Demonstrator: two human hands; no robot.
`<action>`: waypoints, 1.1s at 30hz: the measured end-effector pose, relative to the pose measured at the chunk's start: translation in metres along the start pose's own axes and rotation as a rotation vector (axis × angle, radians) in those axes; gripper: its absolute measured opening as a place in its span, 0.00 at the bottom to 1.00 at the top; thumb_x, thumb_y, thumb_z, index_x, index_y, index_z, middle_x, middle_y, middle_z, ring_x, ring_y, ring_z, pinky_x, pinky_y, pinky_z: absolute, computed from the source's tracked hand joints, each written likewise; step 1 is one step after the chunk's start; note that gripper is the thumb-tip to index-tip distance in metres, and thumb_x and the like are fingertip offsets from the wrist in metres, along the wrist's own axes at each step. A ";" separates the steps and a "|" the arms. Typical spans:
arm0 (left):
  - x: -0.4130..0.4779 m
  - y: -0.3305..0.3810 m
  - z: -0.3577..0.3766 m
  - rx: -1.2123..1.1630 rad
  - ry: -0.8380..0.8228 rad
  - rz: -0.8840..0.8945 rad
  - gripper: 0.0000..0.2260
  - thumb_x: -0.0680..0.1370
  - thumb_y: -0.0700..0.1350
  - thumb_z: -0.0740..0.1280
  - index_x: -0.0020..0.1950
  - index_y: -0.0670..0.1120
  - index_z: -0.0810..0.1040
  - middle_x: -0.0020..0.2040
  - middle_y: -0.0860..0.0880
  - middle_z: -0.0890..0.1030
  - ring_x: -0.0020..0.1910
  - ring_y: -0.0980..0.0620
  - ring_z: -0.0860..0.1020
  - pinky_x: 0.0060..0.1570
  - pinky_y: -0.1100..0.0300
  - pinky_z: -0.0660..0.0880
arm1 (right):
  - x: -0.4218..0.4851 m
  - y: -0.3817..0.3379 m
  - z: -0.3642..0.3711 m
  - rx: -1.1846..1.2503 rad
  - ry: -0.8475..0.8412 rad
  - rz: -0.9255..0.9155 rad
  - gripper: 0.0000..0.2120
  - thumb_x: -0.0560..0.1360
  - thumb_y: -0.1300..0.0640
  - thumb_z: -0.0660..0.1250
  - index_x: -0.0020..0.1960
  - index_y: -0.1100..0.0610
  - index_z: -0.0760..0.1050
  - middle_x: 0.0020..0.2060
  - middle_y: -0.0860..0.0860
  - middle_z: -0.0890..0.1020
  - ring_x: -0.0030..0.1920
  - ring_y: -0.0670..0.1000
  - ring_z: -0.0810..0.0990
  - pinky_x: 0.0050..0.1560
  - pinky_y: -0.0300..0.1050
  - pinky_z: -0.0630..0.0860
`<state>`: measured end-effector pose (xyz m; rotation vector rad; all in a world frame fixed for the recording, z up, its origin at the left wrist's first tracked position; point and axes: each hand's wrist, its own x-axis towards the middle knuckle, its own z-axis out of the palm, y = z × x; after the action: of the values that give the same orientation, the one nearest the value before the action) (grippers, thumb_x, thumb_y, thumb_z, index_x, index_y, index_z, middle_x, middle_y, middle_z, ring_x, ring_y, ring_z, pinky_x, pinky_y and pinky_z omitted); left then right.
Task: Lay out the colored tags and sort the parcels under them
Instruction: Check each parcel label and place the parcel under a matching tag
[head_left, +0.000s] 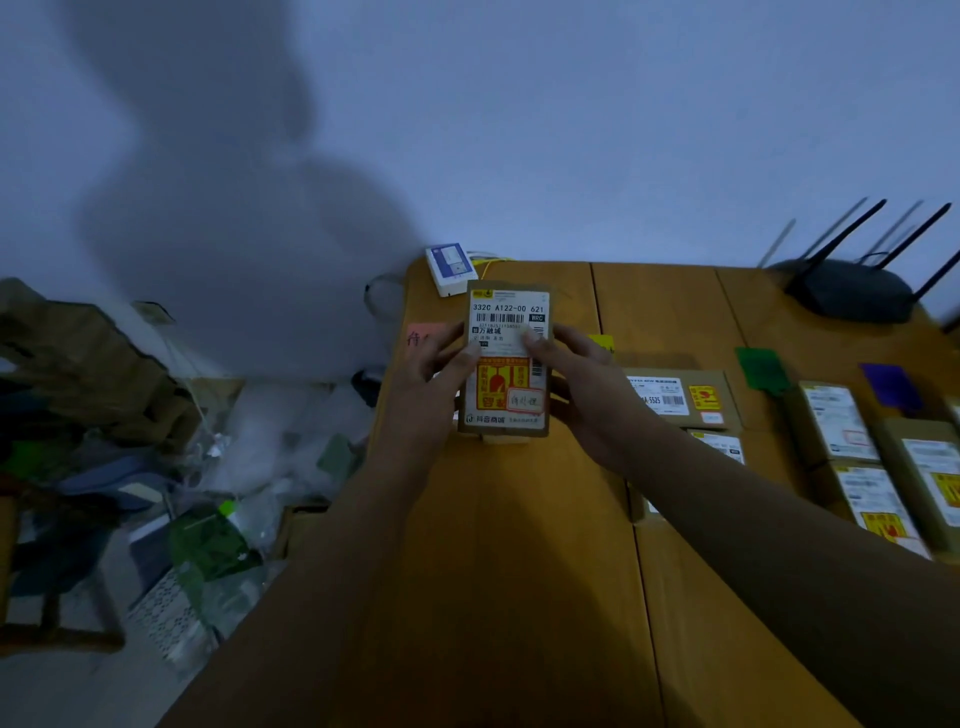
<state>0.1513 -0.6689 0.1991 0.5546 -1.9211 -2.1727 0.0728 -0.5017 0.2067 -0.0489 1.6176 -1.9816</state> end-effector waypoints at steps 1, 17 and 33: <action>-0.001 -0.002 -0.001 -0.003 0.004 -0.008 0.15 0.83 0.49 0.69 0.70 0.55 0.80 0.61 0.50 0.86 0.55 0.50 0.87 0.47 0.55 0.85 | 0.000 0.003 0.000 -0.001 0.005 0.008 0.25 0.78 0.50 0.74 0.74 0.51 0.74 0.55 0.51 0.89 0.54 0.53 0.89 0.51 0.52 0.86; -0.006 -0.097 -0.043 0.044 0.076 -0.299 0.19 0.83 0.42 0.68 0.75 0.51 0.75 0.66 0.48 0.82 0.51 0.51 0.87 0.42 0.60 0.83 | 0.015 0.104 0.006 -0.116 0.177 0.235 0.30 0.78 0.52 0.76 0.76 0.56 0.69 0.63 0.57 0.83 0.60 0.57 0.86 0.57 0.56 0.85; 0.009 -0.208 -0.062 0.320 0.168 -0.506 0.17 0.87 0.43 0.60 0.76 0.45 0.74 0.55 0.51 0.83 0.42 0.60 0.83 0.31 0.72 0.77 | 0.055 0.211 0.013 -0.392 0.214 0.378 0.28 0.79 0.63 0.73 0.77 0.60 0.71 0.69 0.58 0.80 0.66 0.60 0.82 0.65 0.63 0.80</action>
<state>0.1894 -0.6987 -0.0130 1.3627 -2.2268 -1.9832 0.1173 -0.5597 0.0009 0.3063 1.9644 -1.4062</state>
